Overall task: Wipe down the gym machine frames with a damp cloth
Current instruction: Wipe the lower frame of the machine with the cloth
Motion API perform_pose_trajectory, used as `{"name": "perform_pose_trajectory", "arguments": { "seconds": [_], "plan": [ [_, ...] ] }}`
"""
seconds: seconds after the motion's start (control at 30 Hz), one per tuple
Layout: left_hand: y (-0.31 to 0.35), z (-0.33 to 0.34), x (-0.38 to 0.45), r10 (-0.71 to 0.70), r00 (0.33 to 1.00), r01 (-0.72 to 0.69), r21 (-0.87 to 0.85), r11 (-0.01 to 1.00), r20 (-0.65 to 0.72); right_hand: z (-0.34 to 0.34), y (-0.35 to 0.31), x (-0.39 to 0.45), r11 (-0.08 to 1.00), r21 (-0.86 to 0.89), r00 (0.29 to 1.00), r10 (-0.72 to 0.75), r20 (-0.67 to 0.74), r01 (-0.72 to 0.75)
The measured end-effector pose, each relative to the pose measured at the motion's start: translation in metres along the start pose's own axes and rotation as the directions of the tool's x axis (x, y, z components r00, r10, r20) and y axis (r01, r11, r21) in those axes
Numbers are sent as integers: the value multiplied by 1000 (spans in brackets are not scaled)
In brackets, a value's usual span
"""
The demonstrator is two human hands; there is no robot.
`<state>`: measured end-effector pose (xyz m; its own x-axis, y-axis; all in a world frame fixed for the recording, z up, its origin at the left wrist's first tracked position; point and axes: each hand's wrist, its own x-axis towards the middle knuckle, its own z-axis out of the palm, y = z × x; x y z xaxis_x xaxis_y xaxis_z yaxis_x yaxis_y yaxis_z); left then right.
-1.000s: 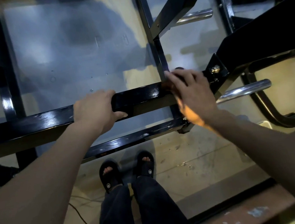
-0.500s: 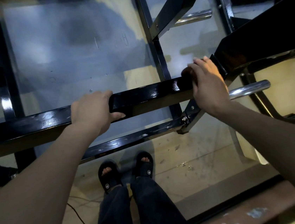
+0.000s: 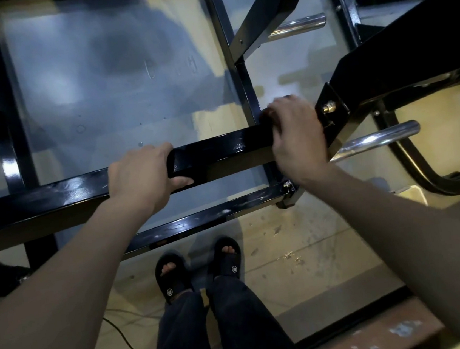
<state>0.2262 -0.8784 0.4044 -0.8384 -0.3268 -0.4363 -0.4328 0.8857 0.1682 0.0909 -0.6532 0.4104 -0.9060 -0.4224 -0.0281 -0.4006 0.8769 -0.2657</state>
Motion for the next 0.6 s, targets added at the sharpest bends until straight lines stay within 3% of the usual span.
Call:
{"name": "perform_pose_trajectory", "arguments": {
  "seconds": [0.1,0.13,0.17,0.27,0.37,0.43,0.5,0.6],
  "plan": [
    [-1,0,0,-9,1000,9,2,1000,-3,8,-13,-13,954,-15,949,-296,105,299],
    [-1,0,0,-11,1000,11,-1,1000,2,3,-4,-6,938,-46,931,-335,145,344],
    [0,0,0,-7,1000,7,2,1000,5,-4,8,2,944,-88,938,-302,169,319],
    [1,0,0,-3,1000,3,9,1000,2,-18,49,23,986,-158,995,-35,89,48],
    [0,-1,0,-1,1000,1,19,1000,6,-4,17,13,997,-37,997,70,-15,-71],
    [1,-4,0,-8,1000,8,29,1000,19,15,-29,-8,999,33,999,-23,-30,24],
    [2,-4,1,-24,999,23,42,999,21,27,-65,-27,976,57,977,-212,12,211],
    [0,-1,1,-21,999,21,18,1000,25,24,-63,-30,913,34,910,-408,73,407]
  ]
}}
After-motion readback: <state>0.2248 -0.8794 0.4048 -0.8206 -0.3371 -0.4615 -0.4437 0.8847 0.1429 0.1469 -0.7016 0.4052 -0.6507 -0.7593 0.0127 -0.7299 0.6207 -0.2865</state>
